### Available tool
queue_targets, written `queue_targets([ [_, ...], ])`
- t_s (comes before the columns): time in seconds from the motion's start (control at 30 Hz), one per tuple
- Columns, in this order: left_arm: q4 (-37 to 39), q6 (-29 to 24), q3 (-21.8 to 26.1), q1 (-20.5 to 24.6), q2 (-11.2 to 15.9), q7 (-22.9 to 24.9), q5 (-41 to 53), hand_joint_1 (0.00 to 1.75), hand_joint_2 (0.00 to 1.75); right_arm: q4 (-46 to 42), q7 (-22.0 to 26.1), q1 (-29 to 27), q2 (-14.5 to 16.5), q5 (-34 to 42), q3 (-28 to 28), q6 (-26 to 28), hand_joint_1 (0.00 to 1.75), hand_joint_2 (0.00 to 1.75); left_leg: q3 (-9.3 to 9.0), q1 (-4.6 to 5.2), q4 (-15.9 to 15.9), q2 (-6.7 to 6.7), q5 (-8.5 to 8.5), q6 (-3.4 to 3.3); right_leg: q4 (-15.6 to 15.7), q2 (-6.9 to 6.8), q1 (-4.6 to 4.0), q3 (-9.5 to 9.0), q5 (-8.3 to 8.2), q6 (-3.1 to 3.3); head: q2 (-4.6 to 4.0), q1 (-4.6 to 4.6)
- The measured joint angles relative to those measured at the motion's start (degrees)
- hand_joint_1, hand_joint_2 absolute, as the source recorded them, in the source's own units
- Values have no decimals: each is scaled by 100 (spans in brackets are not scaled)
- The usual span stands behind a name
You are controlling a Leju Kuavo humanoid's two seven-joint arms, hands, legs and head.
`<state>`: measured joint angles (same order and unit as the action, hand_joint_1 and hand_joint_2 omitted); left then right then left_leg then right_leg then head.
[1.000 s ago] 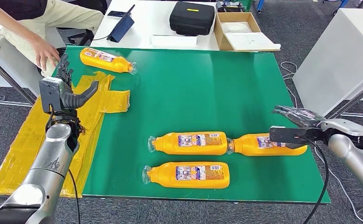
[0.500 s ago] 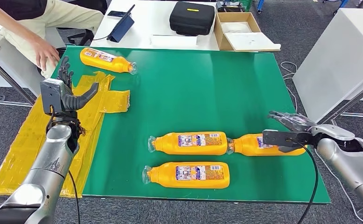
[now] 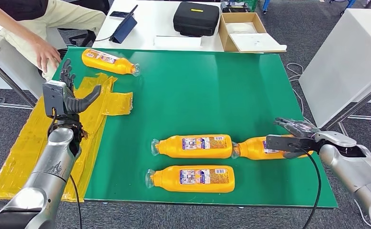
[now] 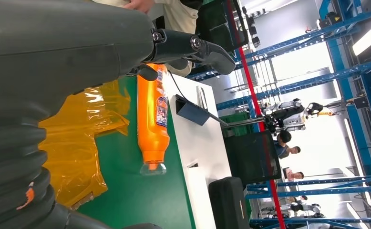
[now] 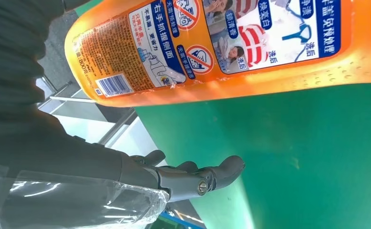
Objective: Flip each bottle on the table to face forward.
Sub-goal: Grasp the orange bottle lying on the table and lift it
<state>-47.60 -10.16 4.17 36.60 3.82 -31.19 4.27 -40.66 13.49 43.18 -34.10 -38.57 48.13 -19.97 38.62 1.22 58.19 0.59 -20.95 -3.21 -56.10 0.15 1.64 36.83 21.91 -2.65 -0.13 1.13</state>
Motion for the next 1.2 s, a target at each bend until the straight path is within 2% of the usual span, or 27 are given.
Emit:
queue_targets([
  [0.5, 259, 67, 0, 94, -3, -34, -13, 0, 175, 504, 19, -121, 58, -85, -8, -2, 0, 175, 0, 0, 0, 0, -1, 0, 0, -1, 0, 1, 1, 0, 0, 0],
  [1.13, 505, 65, 14, 162, -8, -105, -48, 0, 175, 1053, 26, -161, 403, -220, -71, 98, 0, 175, -4, -1, 0, 0, 0, 0, 1, 0, -1, -2, 1, 1, 0, -1],
  [1.17, 507, 65, 16, 161, -8, -109, -50, 0, 175, 1067, 26, -160, 415, -232, -74, 120, 2, 175, -4, -1, 0, 0, 0, 0, 1, 0, -1, -2, 1, 1, 0, -1],
  [1.2, 507, 64, 18, 160, -8, -115, -54, 0, 175, 1081, 26, -161, 426, -245, -77, 152, 37, 175, -4, -1, 0, -1, 0, 0, 1, 0, -1, -3, 1, 1, 0, -1],
])
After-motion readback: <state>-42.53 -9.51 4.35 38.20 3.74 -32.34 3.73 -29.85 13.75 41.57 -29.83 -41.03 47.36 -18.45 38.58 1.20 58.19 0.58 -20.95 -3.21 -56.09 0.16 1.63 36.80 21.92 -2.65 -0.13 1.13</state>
